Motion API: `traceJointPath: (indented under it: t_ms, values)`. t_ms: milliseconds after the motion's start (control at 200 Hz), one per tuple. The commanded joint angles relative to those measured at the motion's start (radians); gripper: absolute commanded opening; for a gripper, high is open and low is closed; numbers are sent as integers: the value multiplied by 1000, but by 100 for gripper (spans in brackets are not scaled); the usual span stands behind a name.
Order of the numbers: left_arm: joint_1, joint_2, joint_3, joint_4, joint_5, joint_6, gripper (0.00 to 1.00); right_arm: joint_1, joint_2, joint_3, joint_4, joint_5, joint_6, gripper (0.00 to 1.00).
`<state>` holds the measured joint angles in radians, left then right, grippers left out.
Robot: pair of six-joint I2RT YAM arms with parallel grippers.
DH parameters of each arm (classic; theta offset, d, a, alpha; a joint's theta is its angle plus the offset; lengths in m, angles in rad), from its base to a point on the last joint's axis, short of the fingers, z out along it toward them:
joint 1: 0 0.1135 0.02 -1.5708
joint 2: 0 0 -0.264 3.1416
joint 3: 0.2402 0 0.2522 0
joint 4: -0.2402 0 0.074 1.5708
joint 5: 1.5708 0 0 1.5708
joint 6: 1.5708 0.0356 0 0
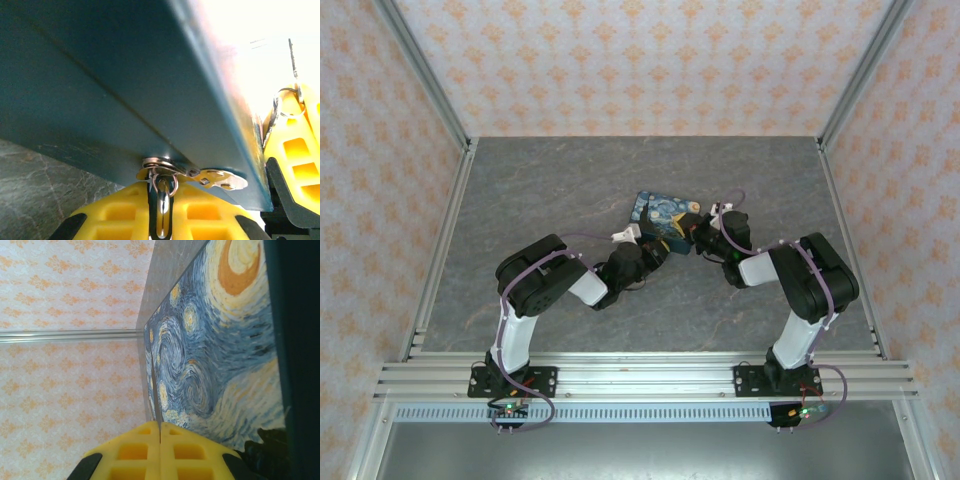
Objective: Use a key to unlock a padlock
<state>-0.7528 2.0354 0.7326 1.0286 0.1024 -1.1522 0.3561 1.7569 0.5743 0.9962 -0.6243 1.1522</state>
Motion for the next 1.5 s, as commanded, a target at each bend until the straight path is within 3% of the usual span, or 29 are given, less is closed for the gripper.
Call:
traceJointPath:
  t_ms: [0, 285, 746, 1021, 1496]
  values:
    - [-6, -10, 4, -115, 7, -14, 0, -3, -12, -7, -50, -11, -9, 0]
    - [17, -65, -14, -180, 27, -64, 0, -2, -243, -28, -225, -58, -85, 0]
    - [105, -172, 9, -266, 233, -76, 0, 21, -511, -291, -291, -76, -92, 0]
    - [116, -178, 15, -221, 312, -116, 0, 111, -457, -335, -235, -7, -68, 0]
    - [135, -183, -3, -96, 403, -156, 0, 118, -359, -314, -194, 8, -60, 0]
